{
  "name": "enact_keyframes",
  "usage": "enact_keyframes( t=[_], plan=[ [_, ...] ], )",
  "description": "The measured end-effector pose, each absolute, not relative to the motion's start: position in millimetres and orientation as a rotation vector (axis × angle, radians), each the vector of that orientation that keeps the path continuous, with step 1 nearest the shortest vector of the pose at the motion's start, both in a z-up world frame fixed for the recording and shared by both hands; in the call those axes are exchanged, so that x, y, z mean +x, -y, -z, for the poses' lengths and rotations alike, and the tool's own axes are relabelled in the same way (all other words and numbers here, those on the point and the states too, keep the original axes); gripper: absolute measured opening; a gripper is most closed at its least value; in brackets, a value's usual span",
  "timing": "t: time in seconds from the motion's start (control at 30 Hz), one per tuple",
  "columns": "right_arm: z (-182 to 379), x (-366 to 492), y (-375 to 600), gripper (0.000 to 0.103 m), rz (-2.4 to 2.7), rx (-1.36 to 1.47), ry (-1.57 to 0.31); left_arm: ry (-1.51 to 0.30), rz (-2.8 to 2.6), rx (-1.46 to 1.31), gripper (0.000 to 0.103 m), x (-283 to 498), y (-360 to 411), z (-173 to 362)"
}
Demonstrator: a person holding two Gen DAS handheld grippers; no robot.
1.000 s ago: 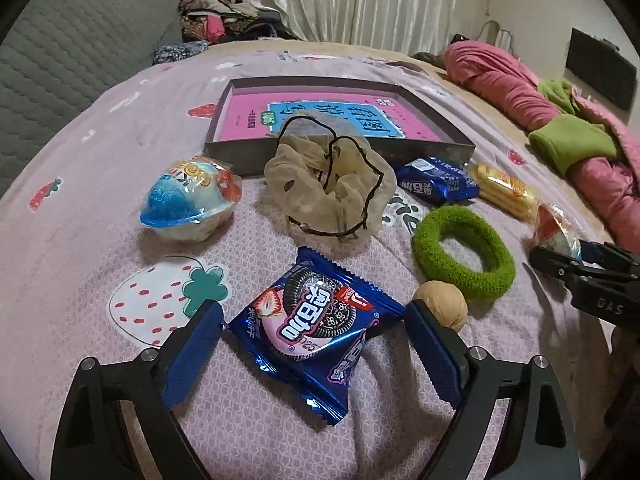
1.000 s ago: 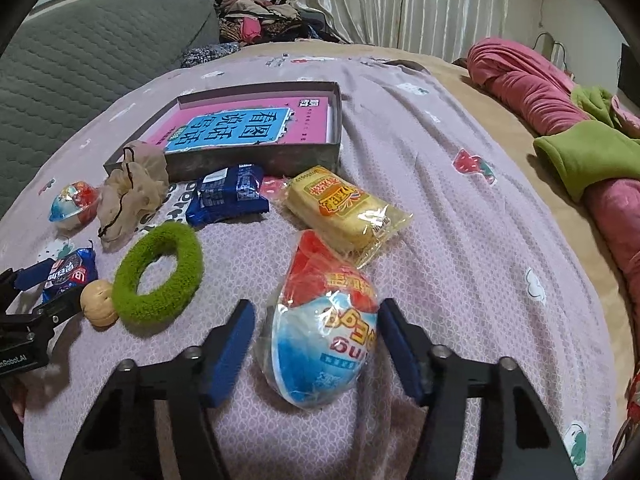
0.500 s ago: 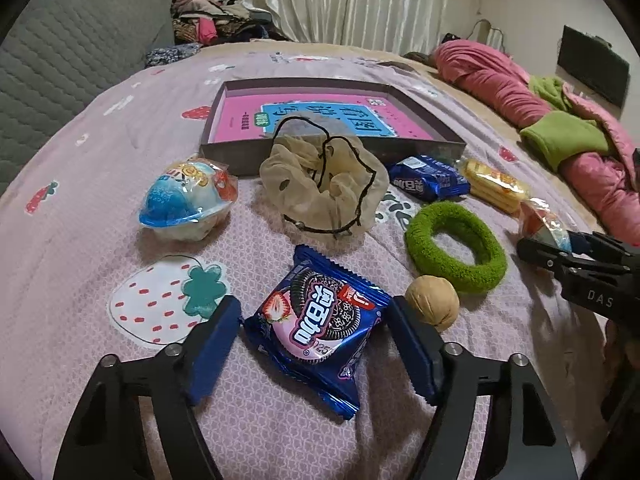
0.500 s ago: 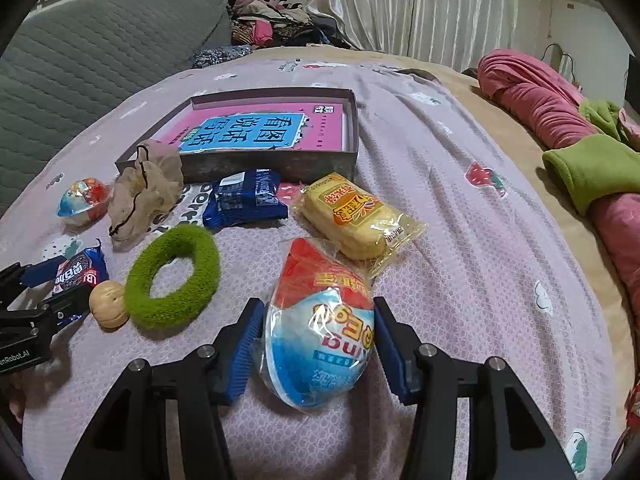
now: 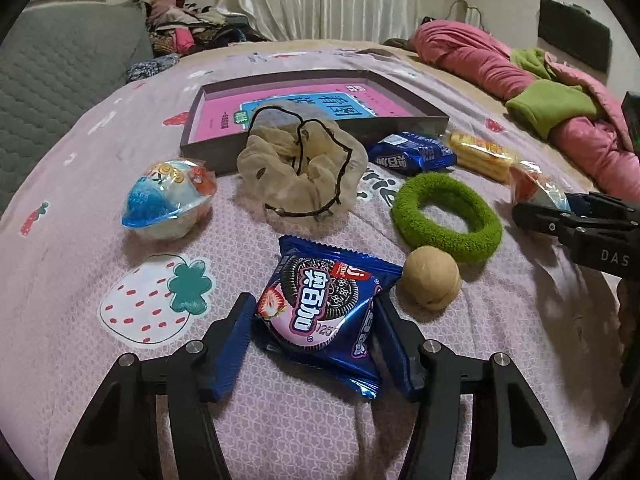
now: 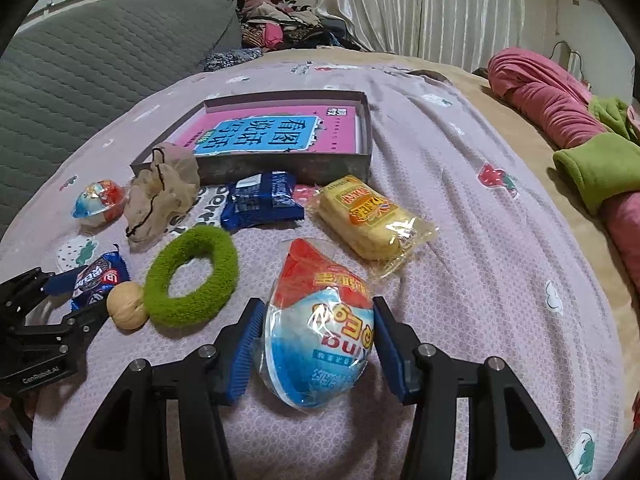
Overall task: Organize objects
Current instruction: 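Close right tool on the egg bag while left tool grasps the blue snack pack, then lift both held packs and carry them over the pink box tray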
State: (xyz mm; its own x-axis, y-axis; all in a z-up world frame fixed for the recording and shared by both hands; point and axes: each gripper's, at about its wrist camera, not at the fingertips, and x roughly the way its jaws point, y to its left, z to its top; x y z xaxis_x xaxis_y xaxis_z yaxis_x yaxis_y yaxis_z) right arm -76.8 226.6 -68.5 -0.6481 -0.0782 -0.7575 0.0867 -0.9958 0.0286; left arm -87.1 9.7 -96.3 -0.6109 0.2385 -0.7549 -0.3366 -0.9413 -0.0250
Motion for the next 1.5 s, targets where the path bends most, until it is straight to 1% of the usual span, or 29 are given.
enact_keyframes(
  t=[0.17, 0.87, 1.17, 1.5],
  plan=[
    [63, -73, -223, 0.053, 2.766, 1.24, -0.023, -0.156, -2.559, -1.168, 0.058, -86, -9, 95],
    [30, -49, -201, 0.053, 2.77, 1.118, -0.068, -0.123, -2.647, -1.128, 0.058, -65, -7, 60],
    [10, -32, -192, 0.053, 2.776, 1.062, -0.074, -0.072, -2.7, -1.103, 0.058, -50, -2, 37],
    [-17, -15, -186, 0.053, 2.809, 0.976, -0.068, 0.042, -2.77, -1.074, 0.058, -39, 15, 4]
  ],
)
